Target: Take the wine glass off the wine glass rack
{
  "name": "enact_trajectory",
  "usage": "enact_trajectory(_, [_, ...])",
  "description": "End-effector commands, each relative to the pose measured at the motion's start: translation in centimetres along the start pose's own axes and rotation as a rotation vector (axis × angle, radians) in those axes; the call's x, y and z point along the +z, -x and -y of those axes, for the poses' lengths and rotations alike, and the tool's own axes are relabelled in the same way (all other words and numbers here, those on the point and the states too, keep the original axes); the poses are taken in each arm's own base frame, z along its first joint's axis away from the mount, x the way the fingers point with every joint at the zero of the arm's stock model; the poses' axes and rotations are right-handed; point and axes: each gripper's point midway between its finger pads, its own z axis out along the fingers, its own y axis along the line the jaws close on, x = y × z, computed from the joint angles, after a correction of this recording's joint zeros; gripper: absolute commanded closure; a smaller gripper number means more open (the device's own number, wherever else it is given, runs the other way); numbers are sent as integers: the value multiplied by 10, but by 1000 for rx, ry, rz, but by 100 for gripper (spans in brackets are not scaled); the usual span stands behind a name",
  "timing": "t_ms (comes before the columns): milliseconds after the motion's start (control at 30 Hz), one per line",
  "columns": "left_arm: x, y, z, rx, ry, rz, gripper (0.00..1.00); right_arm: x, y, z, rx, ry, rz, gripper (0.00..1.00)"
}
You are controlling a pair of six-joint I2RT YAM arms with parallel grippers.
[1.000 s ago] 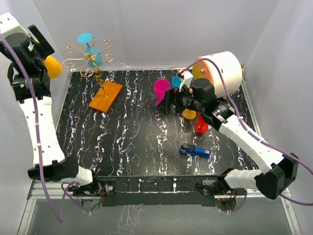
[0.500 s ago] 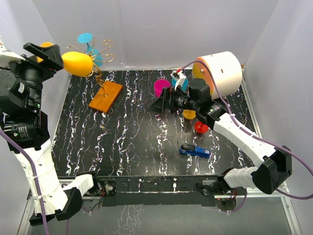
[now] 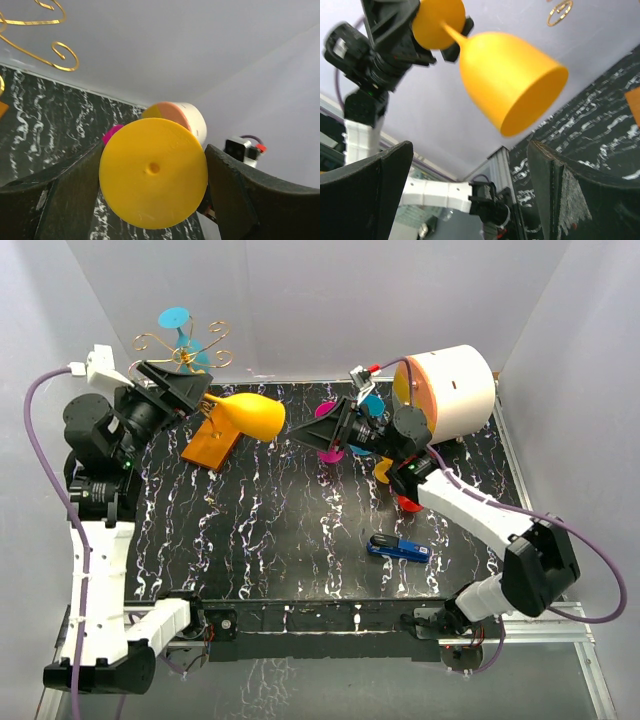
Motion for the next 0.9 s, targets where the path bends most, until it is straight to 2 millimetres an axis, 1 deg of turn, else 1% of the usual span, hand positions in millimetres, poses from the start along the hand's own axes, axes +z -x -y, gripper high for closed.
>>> enact_trajectory(0, [-22, -1, 41, -64, -181, 27, 49, 4, 25, -36, 54, 194, 147, 5])
enact_trajectory(100, [-19, -17, 36, -148, -206, -14, 49, 2, 23, -43, 148, 288, 175, 13])
enact_trajectory(133, [-17, -23, 34, -172, -215, -28, 49, 1, 22, -45, 167, 319, 177, 17])
enact_trajectory(200, [-14, -34, 28, -215, -222, -55, 49, 0, 19, -46, 202, 357, 175, 30])
enact_trajectory(233, [-14, -37, 26, -227, -223, -63, 49, 0, 17, -44, 221, 366, 172, 36])
enact_trajectory(300, [-13, -43, 23, -245, -222, -79, 50, -1, 13, -41, 245, 371, 165, 45])
enact_trajectory(400, [-15, -51, 16, -256, -204, -95, 50, -2, 8, -34, 264, 355, 164, 54])
enact_trajectory(467, [-16, -57, 10, -263, -186, -109, 50, -4, 5, -28, 275, 336, 167, 63])
enact_trajectory(500, [-17, -59, 9, -263, -183, -113, 49, -4, 2, -26, 281, 326, 167, 68])
enact_trajectory(533, [-17, -62, 7, -266, -179, -119, 47, -5, 1, -22, 287, 318, 165, 75])
enact_trajectory(633, [-19, -68, 3, -269, -160, -137, 40, -5, -6, -17, 295, 305, 146, 90])
enact_trajectory(700, [-20, -70, 1, -257, -151, -143, 30, -5, -9, -14, 295, 294, 138, 98])
enact_trajectory(767, [-22, -70, -1, -232, -137, -147, 14, -5, -12, -7, 295, 267, 131, 100])
enact_trajectory(800, [-23, -71, -2, -215, -125, -150, 9, -5, -13, -5, 289, 252, 127, 100])
enact_trajectory(867, [-26, -71, -8, -162, -87, -154, 2, -6, -19, 4, 283, 208, 105, 100])
